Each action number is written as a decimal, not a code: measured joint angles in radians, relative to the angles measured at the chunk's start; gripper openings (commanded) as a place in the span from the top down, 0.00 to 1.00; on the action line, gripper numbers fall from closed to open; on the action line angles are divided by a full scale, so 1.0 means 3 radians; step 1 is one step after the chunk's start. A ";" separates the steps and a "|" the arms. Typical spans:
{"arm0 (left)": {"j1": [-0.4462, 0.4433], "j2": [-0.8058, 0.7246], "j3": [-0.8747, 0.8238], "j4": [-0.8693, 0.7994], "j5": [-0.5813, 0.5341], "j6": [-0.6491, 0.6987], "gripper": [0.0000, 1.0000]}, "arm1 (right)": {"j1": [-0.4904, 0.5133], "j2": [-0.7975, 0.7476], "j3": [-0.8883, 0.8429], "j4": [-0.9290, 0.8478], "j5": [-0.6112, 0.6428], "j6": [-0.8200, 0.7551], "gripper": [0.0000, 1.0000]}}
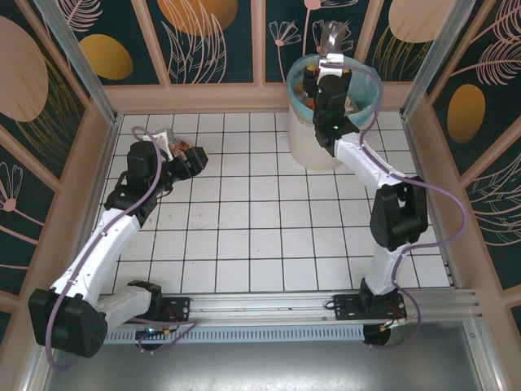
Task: Put the plastic bottles in the bin
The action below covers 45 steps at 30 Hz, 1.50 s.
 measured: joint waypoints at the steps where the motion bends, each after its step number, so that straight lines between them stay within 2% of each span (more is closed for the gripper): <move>1: 0.0000 0.0003 -0.0006 -0.0001 0.0000 0.0001 0.20 | 0.0000 -0.0055 -0.0050 -0.0001 -0.0047 0.0014 0.23; 8: 0.0000 0.0009 -0.0066 0.0003 -0.0071 0.0034 0.19 | 0.0000 -0.0408 -0.0267 -0.0010 -0.0334 0.0118 0.26; 12: 0.0000 0.0022 -0.0079 0.0001 -0.0112 0.0095 0.18 | -0.0001 -0.0458 -0.0224 -0.0114 -0.0432 0.0202 0.33; 14: 0.0000 0.0042 -0.0079 0.0001 -0.0149 0.0130 0.18 | -0.0014 -0.0411 -0.0062 -0.0361 -0.0448 0.0290 0.37; 18: 0.0000 0.0109 -0.0079 -0.0001 -0.0186 0.0195 0.18 | -0.0144 -0.0066 0.0722 -0.1055 -0.0495 0.0614 0.46; 22: 0.0000 0.0159 -0.0079 -0.0009 -0.0191 0.0230 0.18 | -0.0315 0.0273 0.1310 -0.1714 -0.0540 0.0895 0.50; 27: 0.0000 0.0160 -0.0079 -0.0071 -0.0277 0.0264 0.18 | -0.0371 0.0520 0.1401 -0.2266 -0.0635 0.1072 0.57; 30: 0.0000 0.0148 -0.0079 -0.0116 -0.0350 0.0285 0.18 | -0.0408 0.0586 0.1431 -0.2385 -0.0680 0.1106 0.59; 34: 0.0000 0.0120 -0.0078 -0.0207 -0.0493 0.0313 0.18 | -0.0443 0.0729 0.1722 -0.2653 -0.0778 0.1160 0.55; 36: 0.0000 0.0120 -0.0053 -0.0289 -0.0593 0.0347 0.18 | -0.0440 0.0825 0.1935 -0.2803 -0.0818 0.1179 0.45; 38: 0.0000 0.0123 -0.0005 -0.0370 -0.0715 0.0392 0.13 | -0.0426 0.0896 0.2146 -0.2964 -0.0830 0.1180 0.36; 41: 0.0031 0.0182 0.0160 -0.0497 -0.0947 0.0472 0.11 | -0.0366 0.0935 0.2468 -0.3174 -0.0790 0.1137 0.31; 43: 0.0163 0.0247 0.0243 -0.0504 -0.1040 0.0515 0.11 | -0.0280 0.0913 0.2661 -0.3237 -0.0702 0.1078 0.29; 45: 0.0421 0.0299 0.0253 -0.0505 -0.1031 0.0526 0.08 | -0.0154 0.0818 0.2702 -0.3240 -0.0584 0.0999 0.28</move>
